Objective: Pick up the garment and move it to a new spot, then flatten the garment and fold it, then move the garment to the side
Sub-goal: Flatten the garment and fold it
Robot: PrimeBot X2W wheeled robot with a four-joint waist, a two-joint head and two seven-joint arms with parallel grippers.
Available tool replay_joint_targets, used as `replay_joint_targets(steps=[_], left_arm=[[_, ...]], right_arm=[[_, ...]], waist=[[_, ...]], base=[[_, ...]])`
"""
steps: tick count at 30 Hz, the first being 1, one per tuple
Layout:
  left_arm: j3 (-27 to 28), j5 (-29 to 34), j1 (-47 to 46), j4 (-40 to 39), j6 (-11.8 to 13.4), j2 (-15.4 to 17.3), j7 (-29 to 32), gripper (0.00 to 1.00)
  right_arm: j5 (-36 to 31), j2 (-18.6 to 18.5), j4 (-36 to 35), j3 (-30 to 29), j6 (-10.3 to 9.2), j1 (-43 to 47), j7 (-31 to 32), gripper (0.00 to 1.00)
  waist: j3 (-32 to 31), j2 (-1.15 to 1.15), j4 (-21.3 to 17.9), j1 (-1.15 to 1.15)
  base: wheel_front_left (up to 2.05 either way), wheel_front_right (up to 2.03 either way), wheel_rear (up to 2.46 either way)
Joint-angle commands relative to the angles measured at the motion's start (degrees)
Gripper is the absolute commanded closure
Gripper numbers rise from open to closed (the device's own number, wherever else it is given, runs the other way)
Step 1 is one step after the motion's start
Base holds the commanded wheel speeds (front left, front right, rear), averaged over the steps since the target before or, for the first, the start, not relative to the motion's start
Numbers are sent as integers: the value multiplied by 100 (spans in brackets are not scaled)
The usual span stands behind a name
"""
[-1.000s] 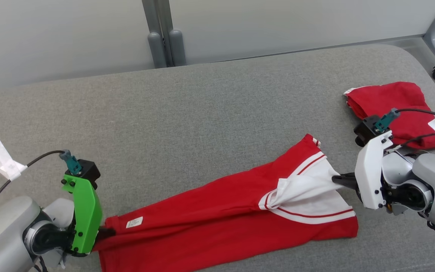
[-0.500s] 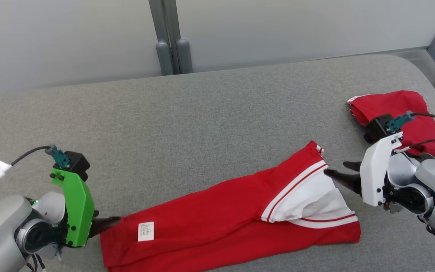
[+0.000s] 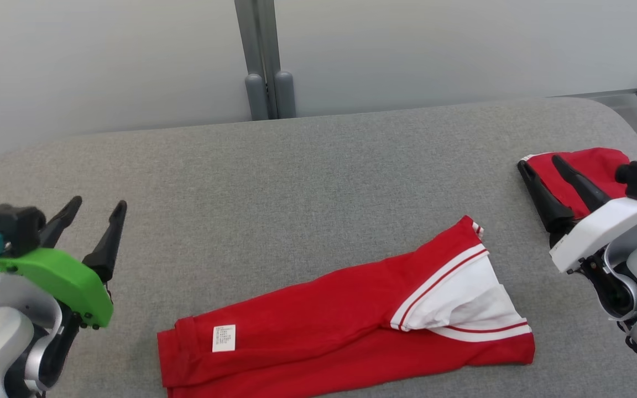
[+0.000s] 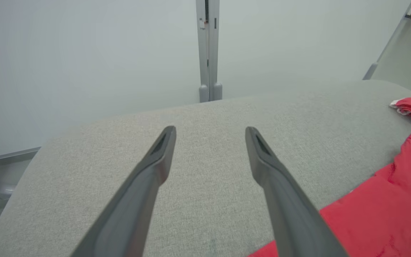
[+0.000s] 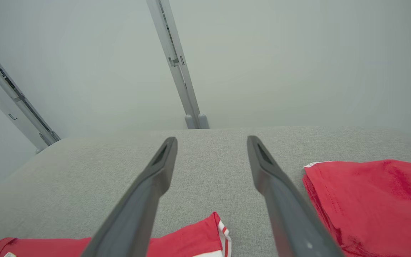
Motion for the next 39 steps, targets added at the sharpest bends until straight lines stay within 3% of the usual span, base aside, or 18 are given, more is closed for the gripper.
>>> replay_joint_targets(steps=[1,4,7,11,17,22,30,39], left_arm=[[152,47,299,-106,282,-28,-460,0],[461,139,748,-318,740,-150,-951,0],[1140,489,1236,-563,1114,-425,-1054,0],[2216,1383,2140,-929,1262,-1081,-1045,0],[3170,2424,3084,-1123,854,-1998,-1047,0],[3412,2757,3281,-898,386,-2377,-1047,0],[3410,3029,3097,-569,-84,-2755,-1048,0],[3333,3165,2898,-239,-344,-2965,-1049,0]], right_arm=[[-225,126,29,-305,0,214,-76,0],[-798,447,-62,-1116,0,586,-101,0],[-1434,877,-323,-1996,0,1238,-101,0],[-2008,1373,-650,-2748,0,2016,-104,0],[-2450,1820,-895,-3215,0,2657,-44,0],[-2725,1982,-808,-3290,0,2680,459,0],[-2934,2078,-17,-3201,0,2076,1593,0],[-2890,2312,1456,-3553,0,1483,3097,0]], waist=[[-8,0,17,0],[-12,0,50,0],[-22,0,97,0],[-24,0,143,0],[0,0,149,0],[20,0,153,0],[129,0,366,0],[240,0,759,0]], base=[[0,0,0],[0,0,0],[0,0,0],[0,0,0],[0,0,0],[0,0,0],[0,0,0],[0,0,0]])
